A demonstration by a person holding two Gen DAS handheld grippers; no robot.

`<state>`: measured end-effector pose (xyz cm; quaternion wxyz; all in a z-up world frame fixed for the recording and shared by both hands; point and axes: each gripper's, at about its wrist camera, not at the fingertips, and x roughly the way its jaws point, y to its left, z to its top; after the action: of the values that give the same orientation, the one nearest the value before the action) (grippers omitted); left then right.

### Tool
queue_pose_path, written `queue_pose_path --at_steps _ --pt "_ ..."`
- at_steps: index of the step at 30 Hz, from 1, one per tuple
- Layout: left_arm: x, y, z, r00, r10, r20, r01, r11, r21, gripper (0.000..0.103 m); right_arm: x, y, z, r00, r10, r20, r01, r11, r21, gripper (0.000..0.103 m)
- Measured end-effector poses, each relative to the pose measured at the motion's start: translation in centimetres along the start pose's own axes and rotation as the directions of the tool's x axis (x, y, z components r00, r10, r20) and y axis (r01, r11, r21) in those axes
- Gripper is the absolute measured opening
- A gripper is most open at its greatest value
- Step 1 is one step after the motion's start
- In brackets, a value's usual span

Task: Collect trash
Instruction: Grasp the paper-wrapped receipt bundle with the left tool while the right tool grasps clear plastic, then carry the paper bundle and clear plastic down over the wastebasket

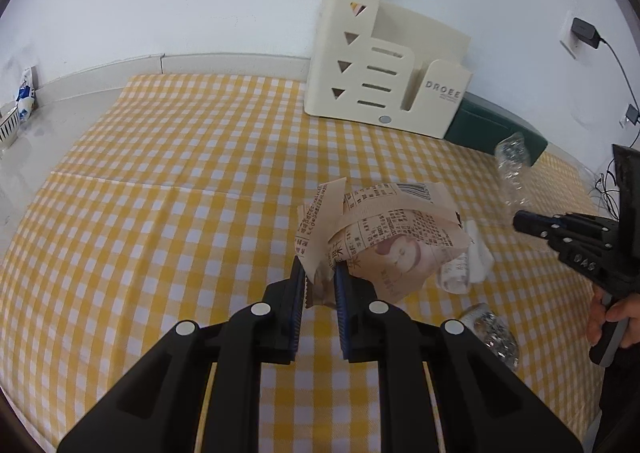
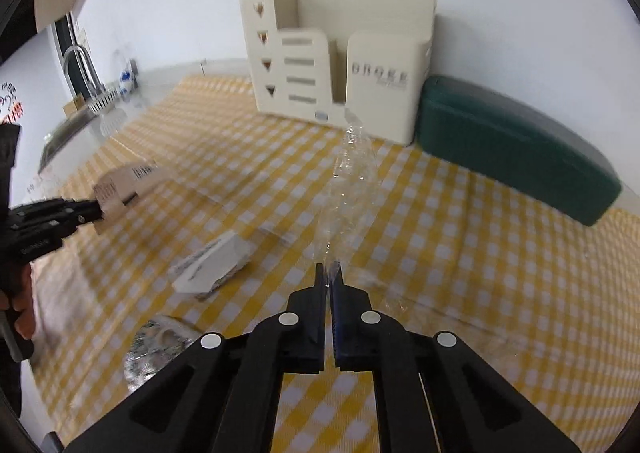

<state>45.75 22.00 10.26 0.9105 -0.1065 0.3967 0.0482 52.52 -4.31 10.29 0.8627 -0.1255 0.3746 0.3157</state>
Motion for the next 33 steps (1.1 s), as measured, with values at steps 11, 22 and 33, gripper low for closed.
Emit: queue_pose_path --at_steps 11,22,33 --pt "-6.7 -2.0 -3.5 0.998 0.008 0.059 -0.010 1.000 0.030 0.016 -11.1 3.3 -2.9 0.992 0.069 0.103 -0.073 0.996 0.043 0.007" --pt "-15.4 -4.7 -11.5 0.994 -0.013 0.109 0.004 0.996 0.084 0.016 -20.3 8.5 -10.8 0.941 0.286 0.183 -0.315 0.936 0.157 0.007" --pt "-20.0 -6.4 -20.7 0.995 -0.039 0.089 0.029 0.994 0.105 0.016 -25.1 13.5 -20.2 0.920 0.343 0.190 -0.376 0.909 0.180 0.007"
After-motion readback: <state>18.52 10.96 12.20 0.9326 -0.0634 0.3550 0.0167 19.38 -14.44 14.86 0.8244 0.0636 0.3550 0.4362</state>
